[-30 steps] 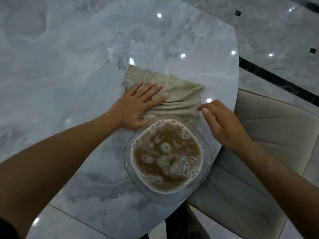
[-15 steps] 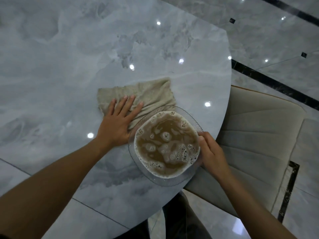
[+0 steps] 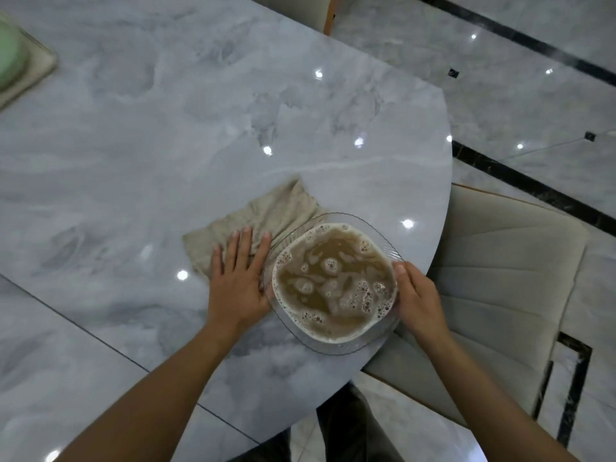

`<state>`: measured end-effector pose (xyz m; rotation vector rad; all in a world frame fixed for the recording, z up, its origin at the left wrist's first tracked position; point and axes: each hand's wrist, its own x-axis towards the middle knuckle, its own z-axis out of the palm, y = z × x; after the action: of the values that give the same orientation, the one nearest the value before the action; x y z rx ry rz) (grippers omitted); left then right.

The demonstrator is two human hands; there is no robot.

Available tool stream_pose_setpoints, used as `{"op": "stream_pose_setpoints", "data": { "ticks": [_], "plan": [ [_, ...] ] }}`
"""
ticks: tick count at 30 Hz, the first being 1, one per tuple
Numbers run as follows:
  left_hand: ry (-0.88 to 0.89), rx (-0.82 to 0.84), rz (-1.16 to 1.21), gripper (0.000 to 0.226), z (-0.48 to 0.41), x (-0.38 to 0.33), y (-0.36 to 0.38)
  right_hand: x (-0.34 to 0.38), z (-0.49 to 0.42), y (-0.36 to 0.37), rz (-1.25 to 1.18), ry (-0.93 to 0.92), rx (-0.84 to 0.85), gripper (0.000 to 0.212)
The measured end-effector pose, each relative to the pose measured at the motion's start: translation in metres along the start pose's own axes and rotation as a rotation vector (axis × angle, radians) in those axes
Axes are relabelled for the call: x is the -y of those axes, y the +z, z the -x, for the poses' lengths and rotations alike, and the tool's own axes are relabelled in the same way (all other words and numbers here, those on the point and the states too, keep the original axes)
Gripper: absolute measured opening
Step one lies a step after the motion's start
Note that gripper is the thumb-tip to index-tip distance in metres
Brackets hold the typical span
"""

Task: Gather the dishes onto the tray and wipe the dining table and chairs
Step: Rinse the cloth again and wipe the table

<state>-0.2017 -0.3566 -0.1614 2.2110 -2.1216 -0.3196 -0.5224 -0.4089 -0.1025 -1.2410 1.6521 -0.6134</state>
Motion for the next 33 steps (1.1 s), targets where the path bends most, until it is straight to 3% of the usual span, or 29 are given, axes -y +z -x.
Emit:
{"op": "stream_pose_setpoints", "data": {
  "ticks": [20,33],
  "plan": [
    [-0.079,-0.099,-0.008,0.083,0.007,-0.025,0.009,0.023,-0.067,-0.028,-0.169,0.098,-0.074,0.035],
    [0.02,-0.073,0.008,0.092,0.027,-0.086,0.018,0.043,-0.152,-0.048,-0.21,0.122,-0.097,0.033]
  ]
}}
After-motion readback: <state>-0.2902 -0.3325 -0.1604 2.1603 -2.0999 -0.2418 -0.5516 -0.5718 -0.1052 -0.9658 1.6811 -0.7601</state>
